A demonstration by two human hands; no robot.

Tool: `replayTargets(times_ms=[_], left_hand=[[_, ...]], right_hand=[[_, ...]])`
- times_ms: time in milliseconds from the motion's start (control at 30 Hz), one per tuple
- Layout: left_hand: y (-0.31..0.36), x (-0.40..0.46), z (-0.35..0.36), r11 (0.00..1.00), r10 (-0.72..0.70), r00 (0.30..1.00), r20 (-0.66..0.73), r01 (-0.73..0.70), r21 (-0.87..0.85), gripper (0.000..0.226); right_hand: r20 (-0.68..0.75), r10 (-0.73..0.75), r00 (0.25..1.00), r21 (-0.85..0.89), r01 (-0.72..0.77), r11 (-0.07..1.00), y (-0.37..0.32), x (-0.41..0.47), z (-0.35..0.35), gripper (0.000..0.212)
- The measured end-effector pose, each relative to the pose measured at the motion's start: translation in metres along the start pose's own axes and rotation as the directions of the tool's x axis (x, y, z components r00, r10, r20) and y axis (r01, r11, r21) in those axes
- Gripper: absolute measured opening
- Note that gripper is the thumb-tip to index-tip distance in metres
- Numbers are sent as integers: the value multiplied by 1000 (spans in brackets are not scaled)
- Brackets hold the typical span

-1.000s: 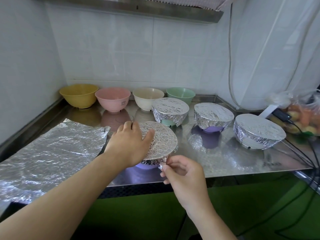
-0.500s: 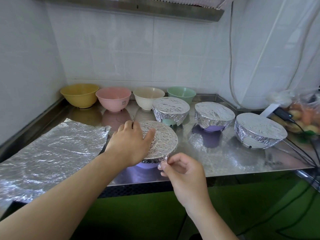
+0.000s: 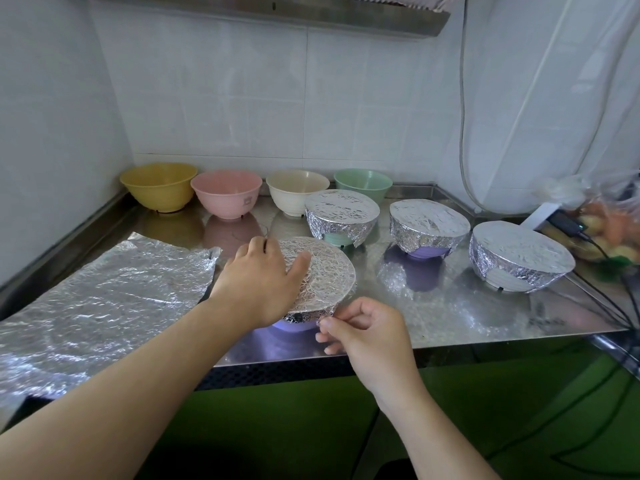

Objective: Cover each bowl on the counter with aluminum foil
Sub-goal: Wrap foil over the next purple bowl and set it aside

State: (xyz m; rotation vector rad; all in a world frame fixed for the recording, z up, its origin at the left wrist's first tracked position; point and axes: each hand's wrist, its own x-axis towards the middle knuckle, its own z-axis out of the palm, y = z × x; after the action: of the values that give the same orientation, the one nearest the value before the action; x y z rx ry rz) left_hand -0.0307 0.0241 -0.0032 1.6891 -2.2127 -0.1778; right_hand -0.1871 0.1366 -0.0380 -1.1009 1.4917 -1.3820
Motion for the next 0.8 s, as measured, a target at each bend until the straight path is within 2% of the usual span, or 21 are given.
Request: replayTargets(times_ms=[67, 167, 267, 333, 433, 500, 633, 800], left_hand=[[2, -2, -1, 1000, -2, 1000, 1, 2, 8, 89], [1, -3, -2, 1000, 5, 1000, 4, -6, 21, 88], [2, -3, -2, 1000, 2, 1000, -4, -2, 16, 90], [3, -3, -2, 1000, -4, 1000, -2, 4, 9, 92], [2, -3, -1, 1000, -13, 1000, 4, 13, -6, 88], [2, -3, -1, 1000, -9, 1000, 5, 9, -15, 79], [2, -4, -5, 1000, 10, 1000, 7, -10, -27, 85], [2, -4, -4, 1000, 18, 1000, -8, -17, 15, 89]], right_hand=[[-32, -9, 999, -93, 6, 996, -2, 1, -1, 17], [-74, -70, 995, -356, 39, 934, -7, 0, -4, 27], [-112, -96, 989, -473, 32, 880, -11, 2, -12, 19], [-214, -164, 963, -470, 46, 882, -14, 4, -14, 22], [-369, -295, 881, -344, 166, 924, -23, 11, -2, 27], [-373, -317, 872, -259, 230, 938, -31, 21, 15, 34], [-350, -225, 909, -117, 196, 974, -48, 43, 51, 49], [-426, -259, 867, -200, 189, 961, -41, 51, 66, 46]])
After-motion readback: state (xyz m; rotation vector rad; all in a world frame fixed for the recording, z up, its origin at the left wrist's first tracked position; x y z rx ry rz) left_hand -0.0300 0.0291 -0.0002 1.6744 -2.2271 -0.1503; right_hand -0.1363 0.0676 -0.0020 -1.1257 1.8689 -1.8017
